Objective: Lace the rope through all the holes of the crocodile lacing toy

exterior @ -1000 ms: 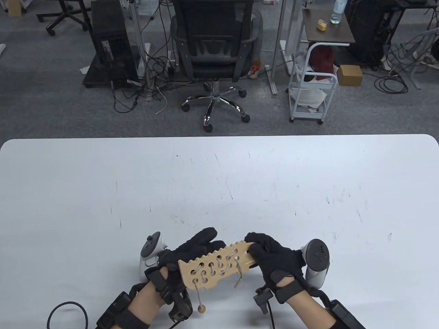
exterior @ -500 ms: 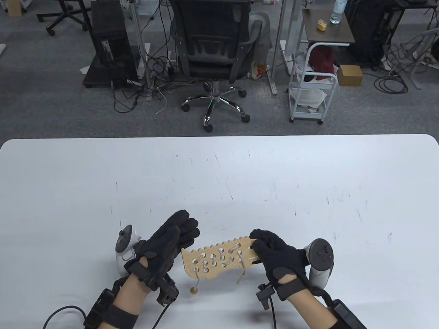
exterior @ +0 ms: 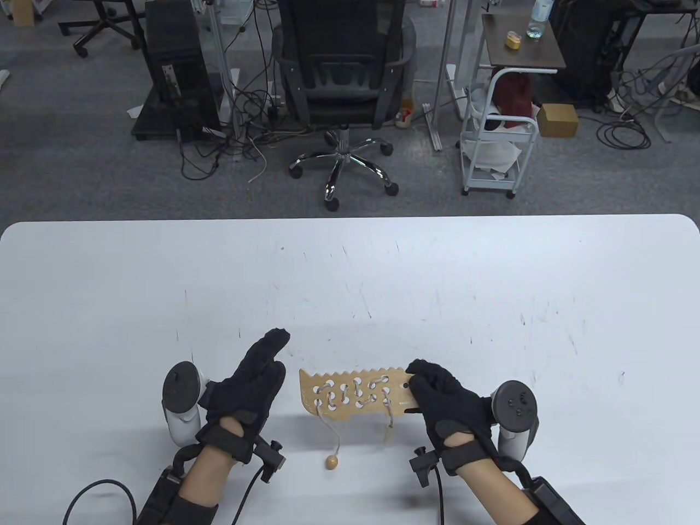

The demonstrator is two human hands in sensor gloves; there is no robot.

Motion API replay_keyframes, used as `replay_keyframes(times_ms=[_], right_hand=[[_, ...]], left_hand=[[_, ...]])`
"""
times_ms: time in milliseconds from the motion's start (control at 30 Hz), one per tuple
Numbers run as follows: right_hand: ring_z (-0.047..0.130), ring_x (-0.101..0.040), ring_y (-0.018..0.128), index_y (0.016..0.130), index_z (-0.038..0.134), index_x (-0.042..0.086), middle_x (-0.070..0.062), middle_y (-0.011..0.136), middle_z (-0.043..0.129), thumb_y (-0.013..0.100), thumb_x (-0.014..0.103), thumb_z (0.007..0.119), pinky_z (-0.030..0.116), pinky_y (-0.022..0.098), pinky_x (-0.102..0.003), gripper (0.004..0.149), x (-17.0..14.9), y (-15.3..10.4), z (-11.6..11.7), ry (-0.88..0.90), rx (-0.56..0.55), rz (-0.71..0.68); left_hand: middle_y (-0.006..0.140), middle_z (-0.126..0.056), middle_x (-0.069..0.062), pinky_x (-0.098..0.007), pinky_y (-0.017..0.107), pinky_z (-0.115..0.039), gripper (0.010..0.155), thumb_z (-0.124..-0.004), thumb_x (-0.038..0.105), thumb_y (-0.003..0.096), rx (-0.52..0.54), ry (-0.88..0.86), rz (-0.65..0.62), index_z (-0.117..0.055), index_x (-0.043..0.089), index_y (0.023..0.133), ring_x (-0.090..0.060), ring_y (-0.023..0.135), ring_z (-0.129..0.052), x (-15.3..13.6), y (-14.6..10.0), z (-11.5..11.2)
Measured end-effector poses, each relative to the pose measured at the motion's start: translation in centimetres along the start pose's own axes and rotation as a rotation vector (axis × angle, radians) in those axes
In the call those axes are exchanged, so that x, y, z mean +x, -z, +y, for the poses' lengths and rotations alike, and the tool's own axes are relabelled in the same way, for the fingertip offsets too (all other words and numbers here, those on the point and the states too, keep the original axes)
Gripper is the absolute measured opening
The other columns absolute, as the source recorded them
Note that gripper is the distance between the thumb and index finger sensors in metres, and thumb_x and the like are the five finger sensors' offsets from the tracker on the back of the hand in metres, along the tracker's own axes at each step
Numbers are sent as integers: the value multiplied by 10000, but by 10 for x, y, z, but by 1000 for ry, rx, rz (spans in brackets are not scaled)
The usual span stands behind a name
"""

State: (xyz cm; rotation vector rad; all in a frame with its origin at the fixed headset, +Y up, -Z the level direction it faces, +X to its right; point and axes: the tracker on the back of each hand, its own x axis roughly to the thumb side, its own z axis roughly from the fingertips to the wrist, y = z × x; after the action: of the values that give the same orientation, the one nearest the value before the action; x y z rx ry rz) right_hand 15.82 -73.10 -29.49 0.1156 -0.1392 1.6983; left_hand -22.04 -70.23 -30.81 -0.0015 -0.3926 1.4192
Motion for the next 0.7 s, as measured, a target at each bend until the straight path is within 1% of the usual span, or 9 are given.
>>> replay_keyframes(times_ms=[67, 200, 333, 467, 567, 667, 700], right_hand=[[1109, -227, 451, 864, 750, 56, -93, 670, 1016, 473, 330, 817, 830, 443, -434, 482, 0, 0, 0, -13, 1, 11], [1089, -246, 501, 884, 708, 44, -104, 711, 984, 470, 319, 808, 817, 460, -440, 507, -1, -1, 1, -17, 6, 35], [1063, -276, 553, 902, 662, 25, -126, 752, 947, 460, 290, 828, 801, 483, -452, 542, -2, -2, 3, 8, 22, 54], [1039, -298, 592, 915, 631, 10, -144, 781, 918, 443, 242, 859, 784, 500, -470, 573, -2, -3, 5, 51, 35, 78], [1029, -310, 604, 923, 620, -14, -160, 792, 902, 430, 213, 880, 777, 505, -479, 602, -3, -4, 5, 96, 32, 103], [1017, -317, 622, 935, 607, -32, -170, 802, 895, 422, 196, 893, 771, 513, -485, 630, -3, -5, 6, 144, 32, 115], [1015, -319, 625, 934, 618, -23, -171, 804, 896, 423, 192, 892, 770, 514, -487, 618, -3, -6, 7, 168, 36, 121]], left_hand=[[1144, -502, -54, -578, 780, -372, 635, -782, 568, 455, 0, 78, -26, -631, 411, 1051, -379, 1062, -435, 5, -1, -5], [1062, -636, -39, -496, 711, -520, 632, -801, 564, 440, -7, 182, -61, -675, 382, 1032, -309, 902, -640, 14, -4, -14], [966, -783, -24, -480, 644, -615, 620, -816, 555, 432, -45, 252, -94, -734, 336, 1006, -274, 773, -776, 20, -6, -25], [884, -900, -31, -485, 591, -688, 587, -829, 552, 419, -108, 258, -90, -828, 302, 950, -267, 677, -873, 19, -5, -36], [810, -972, -34, -486, 555, -725, 553, -839, 549, 414, -162, 230, -58, -909, 270, 886, -263, 609, -922, 14, -4, -43], [756, -1014, -36, -480, 530, -751, 534, -840, 555, 412, -220, 246, -26, -956, 257, 839, -256, 563, -951, 8, -3, -50], [740, -1025, -36, -476, 523, -759, 523, -838, 557, 412, -252, 254, -11, -974, 259, 819, -251, 550, -960, 5, -2, -54]])
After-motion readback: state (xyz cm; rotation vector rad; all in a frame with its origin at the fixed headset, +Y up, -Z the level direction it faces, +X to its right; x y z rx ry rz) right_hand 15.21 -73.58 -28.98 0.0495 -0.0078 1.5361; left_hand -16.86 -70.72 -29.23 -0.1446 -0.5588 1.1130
